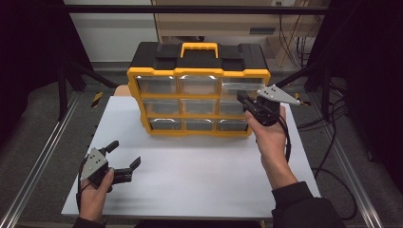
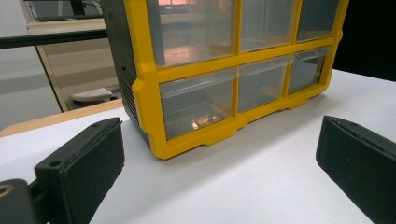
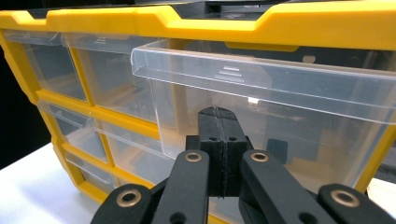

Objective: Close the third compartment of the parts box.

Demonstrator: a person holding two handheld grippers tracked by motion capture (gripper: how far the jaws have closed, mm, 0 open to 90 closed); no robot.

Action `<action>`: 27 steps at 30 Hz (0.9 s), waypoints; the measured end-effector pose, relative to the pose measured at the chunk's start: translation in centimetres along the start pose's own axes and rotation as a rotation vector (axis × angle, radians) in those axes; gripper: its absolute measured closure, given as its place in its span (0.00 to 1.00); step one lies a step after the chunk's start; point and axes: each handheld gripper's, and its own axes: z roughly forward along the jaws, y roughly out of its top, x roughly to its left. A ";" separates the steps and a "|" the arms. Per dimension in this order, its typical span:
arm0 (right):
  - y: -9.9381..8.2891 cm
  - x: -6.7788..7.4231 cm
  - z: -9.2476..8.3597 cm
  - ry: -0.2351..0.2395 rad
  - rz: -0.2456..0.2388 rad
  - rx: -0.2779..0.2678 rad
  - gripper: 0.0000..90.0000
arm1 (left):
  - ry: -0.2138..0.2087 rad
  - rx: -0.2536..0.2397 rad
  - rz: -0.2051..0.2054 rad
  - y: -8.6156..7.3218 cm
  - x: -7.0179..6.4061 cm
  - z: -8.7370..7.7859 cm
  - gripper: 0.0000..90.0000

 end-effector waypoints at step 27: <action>0.3 -0.5 0.9 -0.006 0.015 0.001 1.00 | -0.001 -0.001 -0.001 0.0 0.1 0.0 0.01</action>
